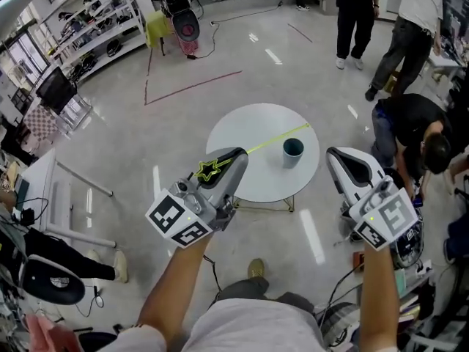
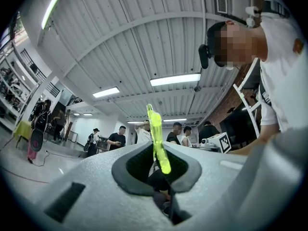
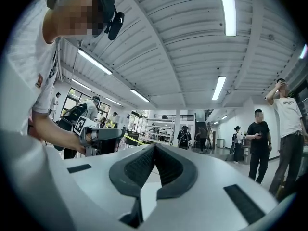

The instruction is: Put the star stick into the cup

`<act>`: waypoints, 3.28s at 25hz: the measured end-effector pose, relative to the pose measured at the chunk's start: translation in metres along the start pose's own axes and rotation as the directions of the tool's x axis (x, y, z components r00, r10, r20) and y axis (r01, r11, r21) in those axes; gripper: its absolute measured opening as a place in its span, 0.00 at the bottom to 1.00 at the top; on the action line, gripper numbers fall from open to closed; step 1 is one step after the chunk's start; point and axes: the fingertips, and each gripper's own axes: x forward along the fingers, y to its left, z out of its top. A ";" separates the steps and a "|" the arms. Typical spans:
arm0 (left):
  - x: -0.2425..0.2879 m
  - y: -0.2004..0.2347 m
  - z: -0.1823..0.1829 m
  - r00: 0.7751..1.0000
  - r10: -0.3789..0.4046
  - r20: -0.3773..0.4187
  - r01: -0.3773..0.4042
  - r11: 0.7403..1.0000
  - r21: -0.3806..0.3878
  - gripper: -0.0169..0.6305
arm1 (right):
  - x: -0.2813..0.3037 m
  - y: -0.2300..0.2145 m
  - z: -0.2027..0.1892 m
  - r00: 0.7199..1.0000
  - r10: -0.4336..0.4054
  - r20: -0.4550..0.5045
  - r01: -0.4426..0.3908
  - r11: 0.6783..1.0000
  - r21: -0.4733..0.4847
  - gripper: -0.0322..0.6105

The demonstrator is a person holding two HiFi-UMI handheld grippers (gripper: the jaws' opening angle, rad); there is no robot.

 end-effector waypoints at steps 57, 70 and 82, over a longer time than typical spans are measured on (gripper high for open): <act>0.103 0.093 -0.261 0.573 -0.146 -0.806 0.226 0.974 -0.016 0.07 | 0.065 -0.101 -0.126 0.960 0.053 -0.277 -0.066 0.997 -0.037 0.07; 0.114 0.096 -0.310 0.456 -0.168 -0.874 0.248 0.967 -0.057 0.07 | 0.061 -0.121 -0.138 0.957 0.040 -0.287 -0.046 0.999 -0.012 0.07; 0.112 0.097 -0.326 0.434 -0.163 -0.886 0.241 0.969 -0.060 0.07 | 0.055 -0.121 -0.144 0.954 0.031 -0.297 -0.034 0.999 -0.004 0.07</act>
